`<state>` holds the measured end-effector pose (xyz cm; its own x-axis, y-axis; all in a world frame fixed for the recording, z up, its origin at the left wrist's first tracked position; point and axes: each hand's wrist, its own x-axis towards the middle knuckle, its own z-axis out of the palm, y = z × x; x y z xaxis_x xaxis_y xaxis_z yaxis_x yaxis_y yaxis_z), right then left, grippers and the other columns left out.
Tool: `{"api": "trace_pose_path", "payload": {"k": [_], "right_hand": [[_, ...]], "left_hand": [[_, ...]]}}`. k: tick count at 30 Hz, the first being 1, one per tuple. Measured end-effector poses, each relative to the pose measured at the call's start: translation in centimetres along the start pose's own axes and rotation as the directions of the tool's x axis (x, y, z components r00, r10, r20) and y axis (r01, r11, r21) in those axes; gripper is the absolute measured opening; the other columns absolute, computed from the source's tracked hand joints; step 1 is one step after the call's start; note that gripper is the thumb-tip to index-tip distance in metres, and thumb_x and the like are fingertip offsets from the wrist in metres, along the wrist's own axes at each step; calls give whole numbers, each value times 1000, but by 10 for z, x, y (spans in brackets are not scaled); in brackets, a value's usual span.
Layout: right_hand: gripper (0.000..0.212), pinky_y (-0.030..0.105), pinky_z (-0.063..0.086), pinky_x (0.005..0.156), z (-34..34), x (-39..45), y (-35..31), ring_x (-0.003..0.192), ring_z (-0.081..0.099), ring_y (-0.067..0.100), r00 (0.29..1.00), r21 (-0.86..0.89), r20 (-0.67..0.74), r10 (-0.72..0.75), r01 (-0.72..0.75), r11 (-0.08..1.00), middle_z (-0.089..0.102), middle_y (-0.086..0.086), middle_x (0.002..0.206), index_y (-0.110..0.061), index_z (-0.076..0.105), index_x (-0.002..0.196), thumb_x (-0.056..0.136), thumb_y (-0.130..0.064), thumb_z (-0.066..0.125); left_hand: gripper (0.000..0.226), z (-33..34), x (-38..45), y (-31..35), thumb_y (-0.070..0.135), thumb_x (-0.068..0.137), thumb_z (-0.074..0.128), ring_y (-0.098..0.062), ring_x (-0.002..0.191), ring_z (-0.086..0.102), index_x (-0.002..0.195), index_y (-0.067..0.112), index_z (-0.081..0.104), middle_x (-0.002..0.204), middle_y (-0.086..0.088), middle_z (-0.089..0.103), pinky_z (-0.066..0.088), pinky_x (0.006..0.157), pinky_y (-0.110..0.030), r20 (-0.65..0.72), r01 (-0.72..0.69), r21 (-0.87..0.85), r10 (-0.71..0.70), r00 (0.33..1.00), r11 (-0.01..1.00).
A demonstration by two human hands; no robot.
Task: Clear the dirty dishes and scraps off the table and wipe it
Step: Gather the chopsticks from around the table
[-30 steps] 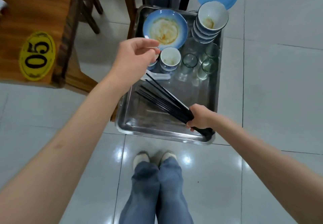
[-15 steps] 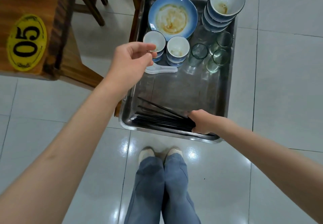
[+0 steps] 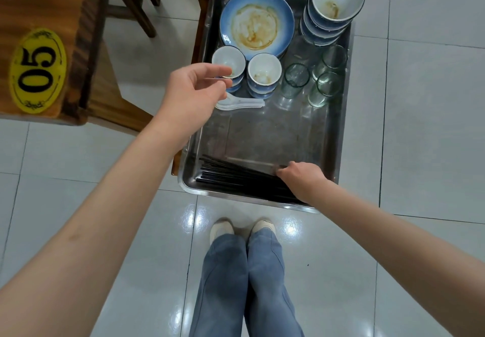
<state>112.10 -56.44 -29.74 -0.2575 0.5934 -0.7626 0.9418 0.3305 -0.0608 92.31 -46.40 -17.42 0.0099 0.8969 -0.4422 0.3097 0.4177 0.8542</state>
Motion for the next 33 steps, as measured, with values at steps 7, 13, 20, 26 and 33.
{"api": "trace_pose_path", "payload": {"k": [7, 13, 20, 26, 33], "right_hand": [[53, 36, 53, 70, -2, -5, -2, 99, 58, 32, 996, -87, 5, 89, -88, 992, 53, 11, 111, -14, 40, 132, 84, 0, 59], [45, 32, 42, 58, -4, -6, 0, 90, 60, 29, 996, -52, -33, 88, -89, 995, 53, 9, 107, -11, 41, 126, 85, -3, 59], [41, 32, 40, 57, 5, -4, -7, 90, 60, 29, 990, 30, -132, 57, -54, 998, 54, 9, 104, -12, 43, 123, 86, -5, 58], [38, 31, 45, 60, 11, -5, -4, 86, 61, 27, 985, 15, -164, 51, -49, 999, 56, 7, 100, -12, 51, 120, 85, 2, 55], [41, 34, 51, 66, 10, -7, 1, 87, 59, 28, 983, 63, -182, 36, -25, 998, 54, 9, 100, -13, 49, 124, 85, 2, 54]], "left_hand": [[26, 0, -5, 10, 6, 91, 55, -11, 94, 67, 96, 29, 67, 96, 5, 71, 52, 92, -31, 4, -5, 14, 5, 1000, 1000], [28, -2, -13, 25, 4, 91, 55, -7, 95, 66, 98, 29, 65, 98, 6, 70, 51, 93, -30, 17, -15, 28, 14, 1000, 1000], [25, -6, -18, 19, 8, 92, 55, -9, 94, 66, 100, 29, 67, 97, 7, 71, 52, 89, -25, 16, -9, 46, 8, 1000, 999], [28, -8, -21, 13, 7, 92, 55, -10, 94, 66, 94, 32, 66, 95, 8, 71, 53, 87, -26, 23, 3, 51, -4, 1000, 999], [27, -10, -22, 12, 9, 93, 55, -9, 94, 66, 94, 34, 65, 96, 8, 71, 51, 90, -28, 37, -6, 57, 4, 999, 998]]}}
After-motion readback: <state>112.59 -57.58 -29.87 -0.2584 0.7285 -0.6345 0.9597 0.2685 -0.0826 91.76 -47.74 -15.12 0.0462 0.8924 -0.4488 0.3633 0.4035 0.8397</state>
